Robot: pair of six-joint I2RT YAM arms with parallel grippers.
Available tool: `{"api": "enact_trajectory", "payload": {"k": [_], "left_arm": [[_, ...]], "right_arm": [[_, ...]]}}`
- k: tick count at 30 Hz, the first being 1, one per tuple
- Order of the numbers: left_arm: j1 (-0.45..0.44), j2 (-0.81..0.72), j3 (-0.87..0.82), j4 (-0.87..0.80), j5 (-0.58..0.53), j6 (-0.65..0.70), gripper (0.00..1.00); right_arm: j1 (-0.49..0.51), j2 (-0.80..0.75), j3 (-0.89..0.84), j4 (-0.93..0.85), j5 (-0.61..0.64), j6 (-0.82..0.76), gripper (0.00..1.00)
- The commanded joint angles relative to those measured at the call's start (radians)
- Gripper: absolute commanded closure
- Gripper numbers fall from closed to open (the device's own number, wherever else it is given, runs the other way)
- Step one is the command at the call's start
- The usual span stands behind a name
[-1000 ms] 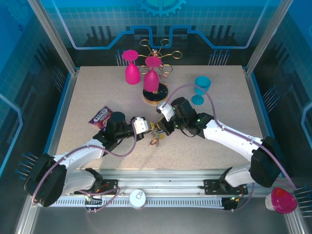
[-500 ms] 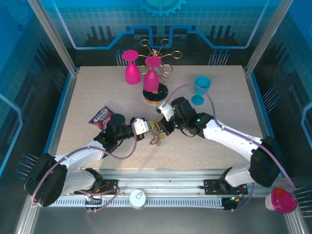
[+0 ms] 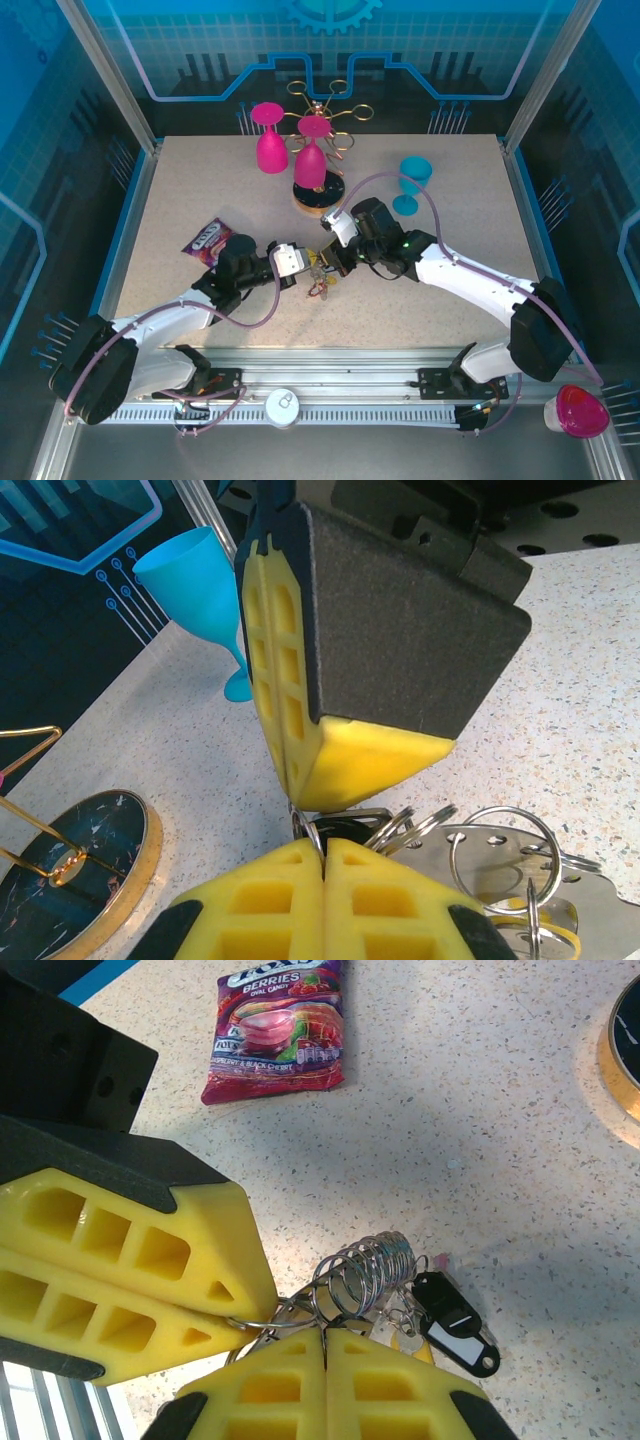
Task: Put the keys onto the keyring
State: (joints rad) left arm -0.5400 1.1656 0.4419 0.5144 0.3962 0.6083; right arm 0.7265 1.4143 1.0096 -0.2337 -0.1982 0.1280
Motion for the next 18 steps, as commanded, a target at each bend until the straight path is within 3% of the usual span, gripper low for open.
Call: {"api": "enact_trajectory", "payload": {"k": [1,10,18], "left_arm": [[-0.025,-0.023,-0.007,0.032,0.065,0.014,1.0],[-0.024,-0.02,-0.009,0.043,0.058,-0.001,1.0],[0.002,-0.019,-0.012,0.097,0.085,-0.096,1.0]], "right_arm": [[-0.025,-0.001,-0.007,0.061,0.004,0.018,0.94],[-0.058,-0.064,-0.051,0.074,-0.024,0.023,0.68],[-0.135,-0.18,-0.181,0.174,-0.117,-0.111,0.62]]}}
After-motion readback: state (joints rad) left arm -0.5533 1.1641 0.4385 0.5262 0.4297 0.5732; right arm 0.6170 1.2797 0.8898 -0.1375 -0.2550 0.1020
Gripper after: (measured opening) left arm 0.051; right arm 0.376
